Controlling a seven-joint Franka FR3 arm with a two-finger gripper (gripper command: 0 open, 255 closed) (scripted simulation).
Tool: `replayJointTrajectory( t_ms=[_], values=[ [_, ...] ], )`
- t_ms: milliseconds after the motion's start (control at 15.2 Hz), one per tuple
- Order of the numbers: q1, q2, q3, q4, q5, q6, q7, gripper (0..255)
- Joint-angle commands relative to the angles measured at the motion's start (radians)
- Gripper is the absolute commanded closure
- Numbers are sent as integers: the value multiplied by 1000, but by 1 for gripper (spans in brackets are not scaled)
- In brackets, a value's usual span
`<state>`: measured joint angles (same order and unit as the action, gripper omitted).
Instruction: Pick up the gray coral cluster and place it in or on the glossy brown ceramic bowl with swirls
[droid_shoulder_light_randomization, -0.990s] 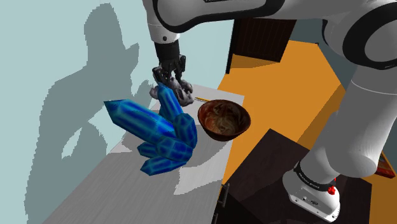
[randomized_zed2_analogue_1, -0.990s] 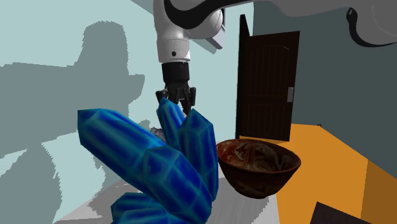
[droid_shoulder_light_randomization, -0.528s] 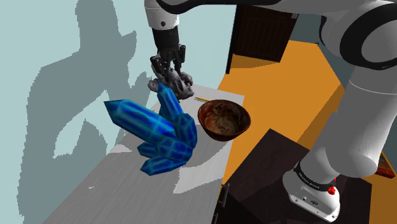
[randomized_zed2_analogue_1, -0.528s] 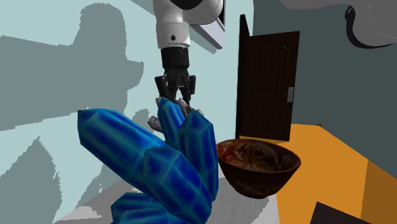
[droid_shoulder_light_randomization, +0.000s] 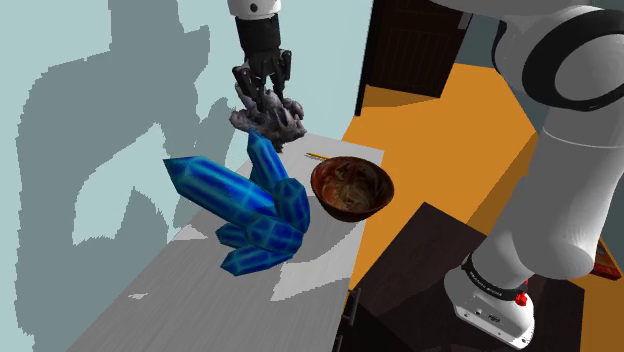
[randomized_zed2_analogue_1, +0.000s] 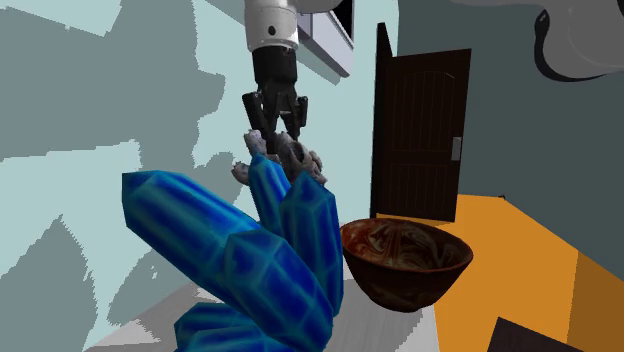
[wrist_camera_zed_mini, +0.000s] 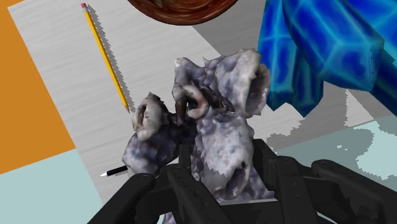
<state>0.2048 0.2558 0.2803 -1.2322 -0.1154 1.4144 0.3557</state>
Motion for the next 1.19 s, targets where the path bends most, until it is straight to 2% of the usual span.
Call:
replayJointTrajectory(
  t_ms=[0,594,792,1122],
  values=[
    [5,15,1,53,-5,-37,-1,255],
    [42,118,2,329,-39,-212,-1,255],
    [4,-60,9,89,12,-146,3,255],
    [-20,-289,4,-166,79,-111,-4,255]
  ],
)
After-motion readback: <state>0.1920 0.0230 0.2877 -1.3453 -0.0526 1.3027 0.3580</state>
